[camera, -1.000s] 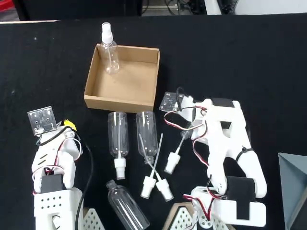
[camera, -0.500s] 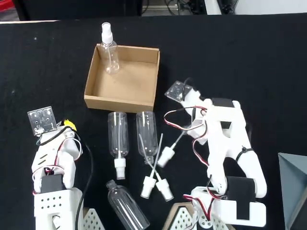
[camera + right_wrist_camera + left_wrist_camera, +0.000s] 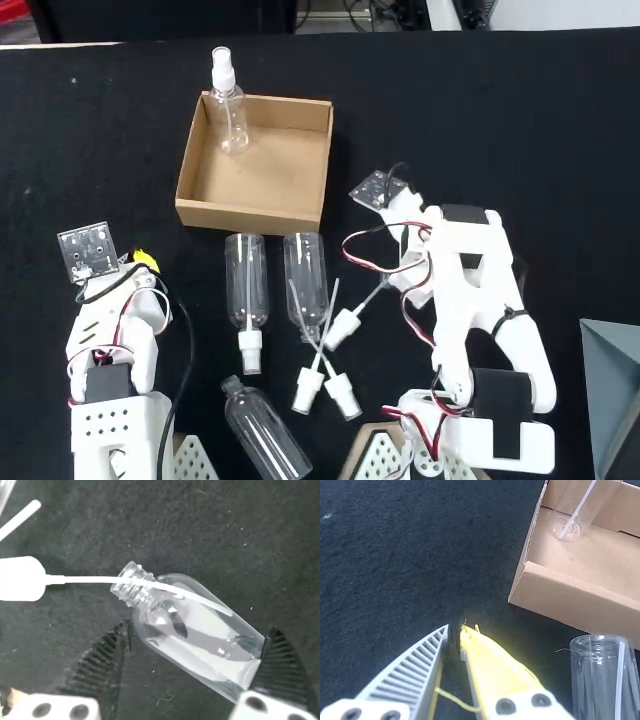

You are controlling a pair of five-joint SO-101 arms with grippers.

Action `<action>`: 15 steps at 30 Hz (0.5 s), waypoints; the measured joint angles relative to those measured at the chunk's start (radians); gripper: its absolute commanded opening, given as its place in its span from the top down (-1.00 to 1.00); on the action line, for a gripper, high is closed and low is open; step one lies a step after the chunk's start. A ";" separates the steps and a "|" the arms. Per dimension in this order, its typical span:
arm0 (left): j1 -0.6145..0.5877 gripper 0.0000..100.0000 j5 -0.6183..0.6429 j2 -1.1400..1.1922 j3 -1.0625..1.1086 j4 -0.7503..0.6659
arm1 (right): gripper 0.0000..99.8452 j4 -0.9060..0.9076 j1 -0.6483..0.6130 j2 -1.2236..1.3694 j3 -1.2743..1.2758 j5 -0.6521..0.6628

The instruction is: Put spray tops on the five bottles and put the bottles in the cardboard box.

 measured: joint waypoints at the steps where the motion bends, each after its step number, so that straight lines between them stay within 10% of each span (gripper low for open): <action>1: 0.000 0.93 0.000 0.000 0.000 0.000 | 0.29 0.000 0.000 0.000 0.000 0.000; 15: 0.000 0.93 0.000 0.000 0.000 0.000 | 0.29 0.100 0.000 0.000 -0.052 0.064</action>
